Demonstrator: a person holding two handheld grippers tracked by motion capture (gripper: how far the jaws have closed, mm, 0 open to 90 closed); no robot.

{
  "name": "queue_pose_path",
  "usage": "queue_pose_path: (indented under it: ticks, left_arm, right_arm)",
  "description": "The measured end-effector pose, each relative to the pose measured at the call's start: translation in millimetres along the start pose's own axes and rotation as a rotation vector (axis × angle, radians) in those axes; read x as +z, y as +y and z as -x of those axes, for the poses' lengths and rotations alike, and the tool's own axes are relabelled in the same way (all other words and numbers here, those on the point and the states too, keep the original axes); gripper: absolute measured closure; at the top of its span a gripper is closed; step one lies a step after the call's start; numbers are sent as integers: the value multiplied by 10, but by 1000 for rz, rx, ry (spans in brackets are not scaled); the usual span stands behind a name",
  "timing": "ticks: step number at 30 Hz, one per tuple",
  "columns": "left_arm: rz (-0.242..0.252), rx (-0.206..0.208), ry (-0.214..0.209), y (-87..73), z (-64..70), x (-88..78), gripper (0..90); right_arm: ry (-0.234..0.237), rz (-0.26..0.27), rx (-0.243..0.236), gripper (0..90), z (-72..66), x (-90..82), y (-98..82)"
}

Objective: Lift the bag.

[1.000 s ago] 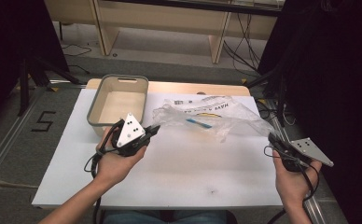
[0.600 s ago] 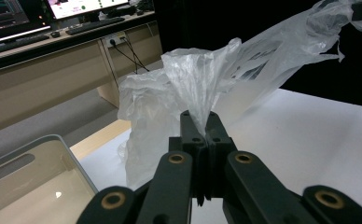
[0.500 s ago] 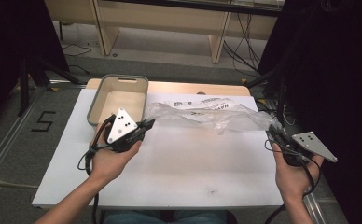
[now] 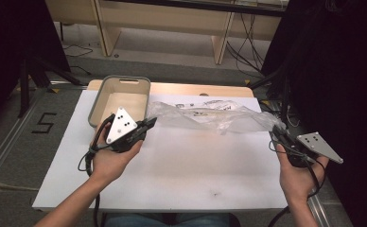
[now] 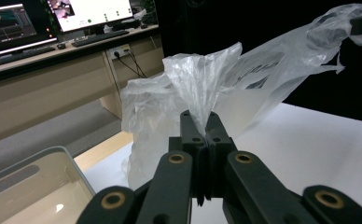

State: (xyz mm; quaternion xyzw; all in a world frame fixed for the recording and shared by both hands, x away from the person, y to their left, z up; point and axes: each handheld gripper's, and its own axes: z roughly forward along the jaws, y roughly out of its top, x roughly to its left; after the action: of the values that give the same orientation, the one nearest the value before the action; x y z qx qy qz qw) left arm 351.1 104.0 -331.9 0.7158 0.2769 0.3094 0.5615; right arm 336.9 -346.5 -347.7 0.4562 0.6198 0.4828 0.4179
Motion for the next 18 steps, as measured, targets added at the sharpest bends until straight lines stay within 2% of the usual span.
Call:
queue_pose_path:
  ticks: [8,18]
  left_arm:
    - [60,10,-20,149,59,-38,894]
    - [120,12,-19,336,65,-83,894]
  right_arm:
    - [-5,20,-3,894,-2,-38,44]
    - [-7,51,2,894,5,-96,127]
